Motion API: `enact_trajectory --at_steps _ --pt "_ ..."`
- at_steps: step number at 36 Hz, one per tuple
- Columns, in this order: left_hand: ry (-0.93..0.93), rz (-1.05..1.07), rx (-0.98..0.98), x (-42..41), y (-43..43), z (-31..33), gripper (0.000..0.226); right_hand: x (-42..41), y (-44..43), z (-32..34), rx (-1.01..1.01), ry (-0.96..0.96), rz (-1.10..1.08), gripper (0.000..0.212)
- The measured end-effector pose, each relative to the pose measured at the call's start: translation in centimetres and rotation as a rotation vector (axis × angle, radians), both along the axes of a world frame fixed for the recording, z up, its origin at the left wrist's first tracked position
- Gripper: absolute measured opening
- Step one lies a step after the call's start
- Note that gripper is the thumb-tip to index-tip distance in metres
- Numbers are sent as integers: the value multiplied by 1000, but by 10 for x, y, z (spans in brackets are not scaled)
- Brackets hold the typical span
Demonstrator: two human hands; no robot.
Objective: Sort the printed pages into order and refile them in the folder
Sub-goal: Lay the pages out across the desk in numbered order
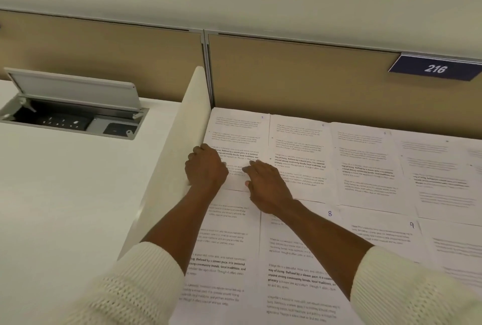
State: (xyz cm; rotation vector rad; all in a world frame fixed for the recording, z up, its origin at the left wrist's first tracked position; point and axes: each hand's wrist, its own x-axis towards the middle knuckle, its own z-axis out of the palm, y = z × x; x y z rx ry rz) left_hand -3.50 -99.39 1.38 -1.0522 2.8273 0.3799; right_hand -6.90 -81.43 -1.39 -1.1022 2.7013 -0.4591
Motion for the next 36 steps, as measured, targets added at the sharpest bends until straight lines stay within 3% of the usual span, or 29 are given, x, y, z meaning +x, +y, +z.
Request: enact_trajectory --at_steps 4,10,19,26,32,36 --pt "-47 8 -46 -12 3 -6 90 0 -1 -9 -21 -24 -22 47" --pt "-97 58 -64 -25 5 -10 93 4 1 -17 -101 -40 -61 42" --pt "-31 131 -196 -34 13 4 65 3 -2 -20 -166 -68 -102 44" --pt "232 193 67 -37 11 38 22 1 -4 -14 -264 -158 -202 41" --pt "414 229 163 -34 10 83 16 -1 -3 -7 -394 -204 -366 33" --pt "541 286 334 -24 16 113 16 -1 2 11 -611 -318 -574 34"
